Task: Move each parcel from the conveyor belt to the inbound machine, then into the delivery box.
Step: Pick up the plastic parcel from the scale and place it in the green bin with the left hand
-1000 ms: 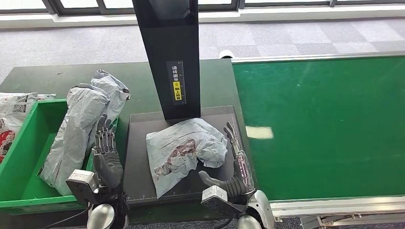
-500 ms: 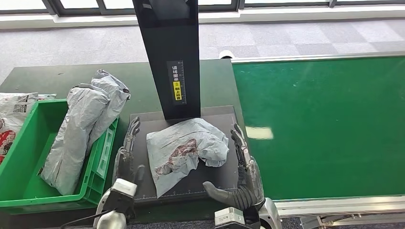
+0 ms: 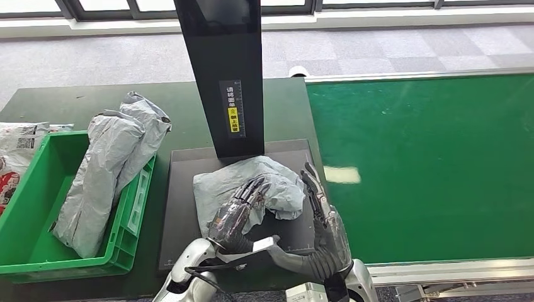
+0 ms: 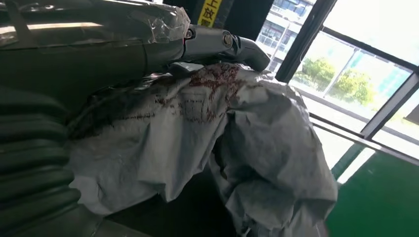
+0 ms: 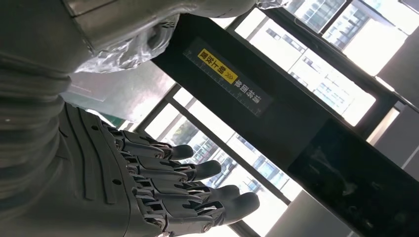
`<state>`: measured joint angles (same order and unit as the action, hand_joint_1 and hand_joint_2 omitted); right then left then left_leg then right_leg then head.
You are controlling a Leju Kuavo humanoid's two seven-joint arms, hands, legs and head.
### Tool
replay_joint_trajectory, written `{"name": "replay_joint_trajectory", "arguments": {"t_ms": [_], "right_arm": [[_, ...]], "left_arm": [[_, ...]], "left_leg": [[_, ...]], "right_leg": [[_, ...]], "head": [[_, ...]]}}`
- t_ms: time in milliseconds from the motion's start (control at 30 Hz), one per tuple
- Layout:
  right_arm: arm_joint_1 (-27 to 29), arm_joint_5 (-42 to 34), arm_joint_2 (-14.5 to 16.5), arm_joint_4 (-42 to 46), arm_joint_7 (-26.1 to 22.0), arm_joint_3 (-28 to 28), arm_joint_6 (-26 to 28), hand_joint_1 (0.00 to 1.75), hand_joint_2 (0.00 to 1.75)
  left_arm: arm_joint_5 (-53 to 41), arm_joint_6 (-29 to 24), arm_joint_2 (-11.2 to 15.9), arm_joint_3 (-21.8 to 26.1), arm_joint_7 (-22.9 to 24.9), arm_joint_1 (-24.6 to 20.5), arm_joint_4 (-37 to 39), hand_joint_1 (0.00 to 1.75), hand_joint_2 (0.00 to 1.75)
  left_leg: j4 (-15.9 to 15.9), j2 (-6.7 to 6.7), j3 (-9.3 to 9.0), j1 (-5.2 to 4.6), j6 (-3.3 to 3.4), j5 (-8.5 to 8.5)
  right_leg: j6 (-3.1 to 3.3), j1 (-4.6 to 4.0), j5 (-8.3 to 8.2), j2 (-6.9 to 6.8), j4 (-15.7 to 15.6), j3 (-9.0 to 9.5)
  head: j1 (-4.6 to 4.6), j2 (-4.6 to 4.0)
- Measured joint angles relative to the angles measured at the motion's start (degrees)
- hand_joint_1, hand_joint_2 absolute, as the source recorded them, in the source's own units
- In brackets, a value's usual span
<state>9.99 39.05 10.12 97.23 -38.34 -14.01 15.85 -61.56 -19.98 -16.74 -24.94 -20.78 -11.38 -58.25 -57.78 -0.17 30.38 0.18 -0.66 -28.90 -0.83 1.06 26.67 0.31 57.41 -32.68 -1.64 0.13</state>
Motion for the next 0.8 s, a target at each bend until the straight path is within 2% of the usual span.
{"name": "replay_joint_trajectory", "arguments": {"t_ms": [200,433,800], "right_arm": [[-0.1,0.3,0.0,0.0,-0.2,0.0,-0.2,0.0,1.75],[-0.2,0.7,0.0,0.0,-0.2,0.0,-0.2,0.0,1.75],[-0.2,0.7,0.0,0.0,-0.2,0.0,-0.2,0.0,1.75]], "left_arm": [[-1.6,-0.1,-1.3,-1.1,1.3,-2.7,6.1,0.0,1.75],[-5.3,-2.1,-2.2,-1.5,5.0,-5.3,12.4,0.0,1.75],[-5.6,-2.7,-2.7,-1.5,5.3,-6.5,15.5,0.0,1.75]], "left_leg": [[0.0,-0.01,0.01,0.0,0.0,0.0],[0.0,0.0,0.0,0.0,0.0,0.0],[0.0,-0.01,0.01,0.01,0.0,0.0]], "right_leg": [[0.0,0.0,0.0,0.0,0.0,0.01],[0.0,0.0,0.0,0.0,0.0,0.02],[0.0,0.0,0.0,0.0,0.0,0.03]], "head": [[0.0,0.0],[0.0,0.0],[0.0,0.0]]}}
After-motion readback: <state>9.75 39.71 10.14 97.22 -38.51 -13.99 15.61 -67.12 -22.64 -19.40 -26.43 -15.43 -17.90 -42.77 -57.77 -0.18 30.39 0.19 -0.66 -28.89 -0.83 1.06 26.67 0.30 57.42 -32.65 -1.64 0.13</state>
